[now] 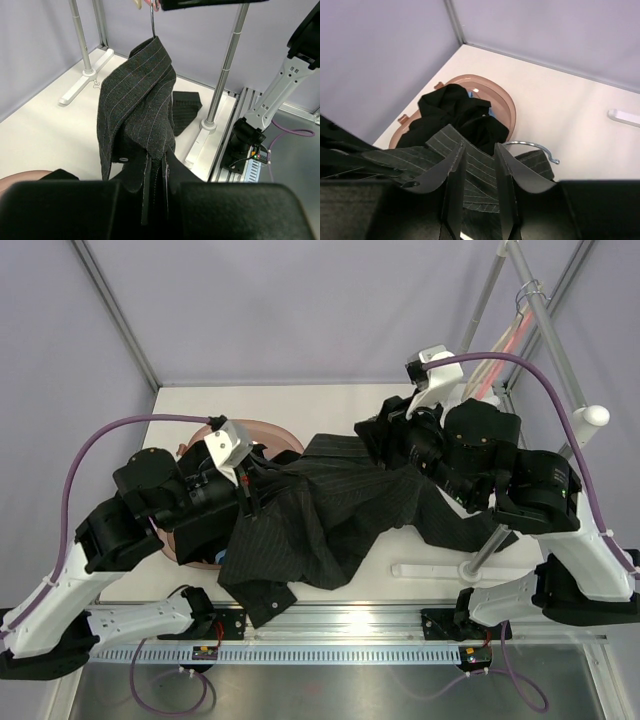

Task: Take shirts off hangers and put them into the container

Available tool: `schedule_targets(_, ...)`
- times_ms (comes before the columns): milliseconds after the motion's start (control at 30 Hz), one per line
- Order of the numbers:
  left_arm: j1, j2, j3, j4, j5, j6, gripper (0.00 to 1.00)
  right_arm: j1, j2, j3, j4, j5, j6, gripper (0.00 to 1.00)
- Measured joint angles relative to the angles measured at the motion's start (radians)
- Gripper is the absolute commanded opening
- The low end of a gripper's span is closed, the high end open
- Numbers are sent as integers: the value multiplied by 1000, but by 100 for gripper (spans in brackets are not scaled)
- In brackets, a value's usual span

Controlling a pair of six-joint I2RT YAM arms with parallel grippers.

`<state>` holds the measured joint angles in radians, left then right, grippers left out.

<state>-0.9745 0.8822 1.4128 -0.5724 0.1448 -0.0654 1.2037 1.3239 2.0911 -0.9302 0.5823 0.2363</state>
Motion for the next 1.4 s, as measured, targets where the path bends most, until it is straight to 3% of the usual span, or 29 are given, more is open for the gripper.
schedule_targets(467, 0, -3, 0, 76, -21, -14, 0, -10, -109, -116, 95, 109, 16, 39)
schedule_targets(1167, 0, 9, 0, 84, -1, -16, 0, -65, -50, -124, 182, 43, 19, 37)
schedule_targets(1233, 0, 9, 0, 90, 2, -19, 0, -73, -45, -134, 191, 33, 21, 19)
schedule_targets(1267, 0, 9, 0, 94, 3, -22, 0, -78, -42, -140, 196, 27, 22, 0)
schedule_targets(1400, 2, 7, 0, 90, 0, -26, 2, -97, -27, -153, 230, 3, 48, 0)
